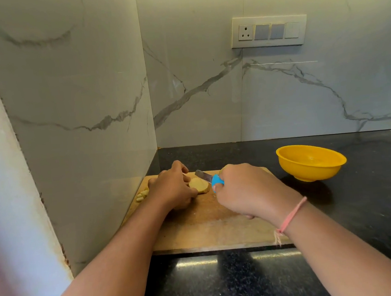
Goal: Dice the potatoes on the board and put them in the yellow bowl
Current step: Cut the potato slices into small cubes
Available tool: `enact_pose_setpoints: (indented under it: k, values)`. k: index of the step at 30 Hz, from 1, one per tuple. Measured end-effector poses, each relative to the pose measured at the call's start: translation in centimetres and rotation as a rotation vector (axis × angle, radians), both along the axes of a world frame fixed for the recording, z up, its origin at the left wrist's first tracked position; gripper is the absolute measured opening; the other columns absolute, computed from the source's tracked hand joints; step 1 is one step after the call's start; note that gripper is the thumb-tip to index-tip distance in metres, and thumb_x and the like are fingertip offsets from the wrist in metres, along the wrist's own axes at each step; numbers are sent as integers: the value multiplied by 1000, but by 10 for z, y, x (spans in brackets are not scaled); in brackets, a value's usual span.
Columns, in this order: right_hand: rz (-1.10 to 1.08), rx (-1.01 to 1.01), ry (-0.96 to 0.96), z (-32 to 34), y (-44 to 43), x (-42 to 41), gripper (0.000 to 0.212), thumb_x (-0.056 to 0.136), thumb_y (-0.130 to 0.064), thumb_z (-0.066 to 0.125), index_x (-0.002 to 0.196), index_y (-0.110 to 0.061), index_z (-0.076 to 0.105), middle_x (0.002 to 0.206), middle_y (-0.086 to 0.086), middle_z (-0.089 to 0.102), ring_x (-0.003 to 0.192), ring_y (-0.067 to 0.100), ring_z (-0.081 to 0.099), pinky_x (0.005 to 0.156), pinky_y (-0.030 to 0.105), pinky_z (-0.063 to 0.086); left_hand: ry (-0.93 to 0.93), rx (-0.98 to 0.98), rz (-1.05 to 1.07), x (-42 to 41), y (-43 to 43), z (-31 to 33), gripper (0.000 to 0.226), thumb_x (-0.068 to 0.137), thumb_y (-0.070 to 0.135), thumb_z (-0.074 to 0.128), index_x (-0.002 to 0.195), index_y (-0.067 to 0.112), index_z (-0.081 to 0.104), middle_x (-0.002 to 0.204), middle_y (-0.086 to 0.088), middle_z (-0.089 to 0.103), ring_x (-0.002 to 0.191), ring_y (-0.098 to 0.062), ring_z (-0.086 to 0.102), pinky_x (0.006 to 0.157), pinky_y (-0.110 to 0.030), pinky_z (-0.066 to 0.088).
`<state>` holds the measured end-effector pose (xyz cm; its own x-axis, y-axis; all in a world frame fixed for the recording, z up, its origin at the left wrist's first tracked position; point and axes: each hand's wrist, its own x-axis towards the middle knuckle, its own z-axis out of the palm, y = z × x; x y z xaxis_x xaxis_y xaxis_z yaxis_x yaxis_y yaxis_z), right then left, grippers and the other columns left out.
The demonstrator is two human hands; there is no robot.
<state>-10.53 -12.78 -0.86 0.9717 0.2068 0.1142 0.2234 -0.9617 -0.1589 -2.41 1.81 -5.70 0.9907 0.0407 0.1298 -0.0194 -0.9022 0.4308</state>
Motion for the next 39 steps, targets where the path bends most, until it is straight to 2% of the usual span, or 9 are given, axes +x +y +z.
enact_pose_setpoints:
  k: [5, 9, 11, 17, 21, 23, 28, 32, 39]
  values:
    - [5, 28, 78, -4, 12, 16, 26, 98, -26, 42, 117, -13, 53, 72, 2, 54, 54, 13, 53, 52, 23, 45, -5, 2, 10, 3, 0, 0, 53, 81, 36, 72, 122, 26, 39, 124, 7, 61, 114, -16, 54, 95, -42, 49]
    - [6, 67, 152, 3, 17, 21, 11, 93, -15, 41, 97, -8, 48, 62, 7, 56, 45, 15, 50, 46, 23, 43, 8, -11, 16, 5, 0, 0, 52, 80, 35, 73, 119, 27, 38, 118, 7, 63, 108, -15, 57, 94, -42, 49]
    - [10, 72, 185, 6, 20, 23, 10, 90, -9, 42, 93, -4, 50, 59, 9, 56, 44, 16, 49, 47, 24, 42, 8, -4, 19, 5, 0, 0, 52, 80, 35, 73, 118, 27, 38, 117, 7, 65, 105, -15, 57, 94, -42, 48]
    - [6, 88, 228, 4, 19, 17, 12, 91, -9, 42, 96, -2, 50, 60, 10, 54, 43, 16, 46, 41, 21, 38, -18, 16, 12, 0, 0, -1, 47, 83, 36, 69, 117, 27, 39, 117, 6, 65, 104, -14, 58, 95, -42, 48]
    - [10, 90, 238, 2, 15, 11, 29, 95, -13, 42, 122, -5, 48, 61, 8, 54, 41, 13, 45, 36, 17, 36, -33, 17, 1, -2, 0, -2, 46, 84, 37, 70, 117, 27, 40, 121, 5, 64, 107, -14, 58, 93, -42, 50]
    - [9, 81, 239, 0, 12, 7, 33, 96, -15, 42, 128, -7, 44, 63, 7, 53, 41, 12, 45, 34, 16, 35, -30, 13, 4, -2, 0, -2, 48, 84, 37, 70, 119, 27, 40, 123, 4, 63, 108, -15, 59, 93, -41, 51]
    - [9, 45, 209, -4, 4, -5, 22, 96, -21, 43, 116, -13, 49, 66, 3, 52, 42, 11, 47, 36, 17, 37, -41, 16, -2, -2, 1, -3, 48, 83, 37, 71, 119, 27, 40, 125, 4, 62, 112, -16, 59, 94, -42, 50]
    - [29, -30, 154, -9, 2, -14, 24, 97, -25, 42, 118, -16, 49, 75, 1, 52, 48, 10, 49, 44, 19, 41, -42, 27, -10, -3, 1, -2, 49, 83, 38, 71, 120, 27, 40, 126, 5, 62, 114, -17, 57, 95, -42, 50]
    - [56, -67, 111, -10, -5, -23, 22, 97, -28, 43, 115, -18, 51, 74, -3, 49, 52, 8, 46, 49, 20, 40, -36, 66, -14, -3, 2, -3, 50, 84, 40, 69, 122, 27, 39, 128, 5, 60, 114, -17, 57, 94, -42, 50]
